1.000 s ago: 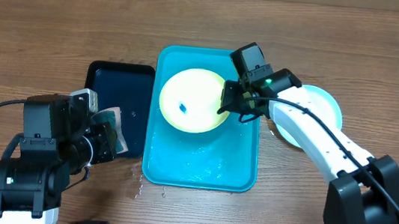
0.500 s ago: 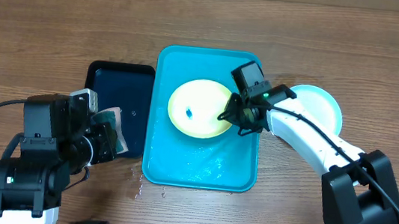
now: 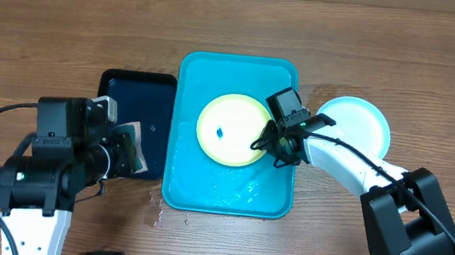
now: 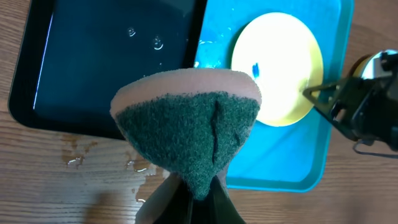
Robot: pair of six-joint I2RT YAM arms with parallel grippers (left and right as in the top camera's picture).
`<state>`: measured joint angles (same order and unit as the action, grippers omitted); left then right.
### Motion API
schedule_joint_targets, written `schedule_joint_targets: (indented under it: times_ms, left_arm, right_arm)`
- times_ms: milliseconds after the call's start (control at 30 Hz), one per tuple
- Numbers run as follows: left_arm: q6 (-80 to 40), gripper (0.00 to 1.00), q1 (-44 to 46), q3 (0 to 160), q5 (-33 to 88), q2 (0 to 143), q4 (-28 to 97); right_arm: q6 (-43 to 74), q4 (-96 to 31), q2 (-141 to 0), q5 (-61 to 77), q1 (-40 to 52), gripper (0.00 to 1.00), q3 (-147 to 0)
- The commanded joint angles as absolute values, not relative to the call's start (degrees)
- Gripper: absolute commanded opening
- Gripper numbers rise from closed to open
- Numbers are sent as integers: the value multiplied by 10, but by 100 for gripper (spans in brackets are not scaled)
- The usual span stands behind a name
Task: Clean dirty plates on tray and stack at the side
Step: 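Slide the yellow plate toward the tray center with the right gripper, then dip the sponge into the black tray water with the left gripper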
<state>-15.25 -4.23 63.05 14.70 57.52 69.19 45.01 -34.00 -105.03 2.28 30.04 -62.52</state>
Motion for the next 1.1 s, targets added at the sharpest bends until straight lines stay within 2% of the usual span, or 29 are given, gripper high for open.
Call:
schedule_joint_targets:
  times_ms: [0, 67, 233, 500, 667, 1067]
  left_arm:
    - [-120, 4, -45, 639, 124, 593, 686]
    - [-121, 4, -45, 639, 100, 615, 684]
    - [-137, 4, -45, 639, 95, 691, 668]
    - [-144, 4, -45, 639, 102, 786, 555]
    - [-152, 4, -45, 639, 62, 831, 494]
    - [-152, 4, -45, 639, 44, 981, 399]
  right_arm:
    - [451, -352, -1045, 22, 299, 83, -620]
    - [450, -351, -1045, 22, 299, 94, -620]
    - [450, -365, -1045, 25, 301, 100, -620]
    - [450, -397, -1045, 27, 302, 100, -620]
    - [450, -413, -1045, 36, 301, 100, -621]
    - [450, -429, -1045, 46, 294, 100, -623]
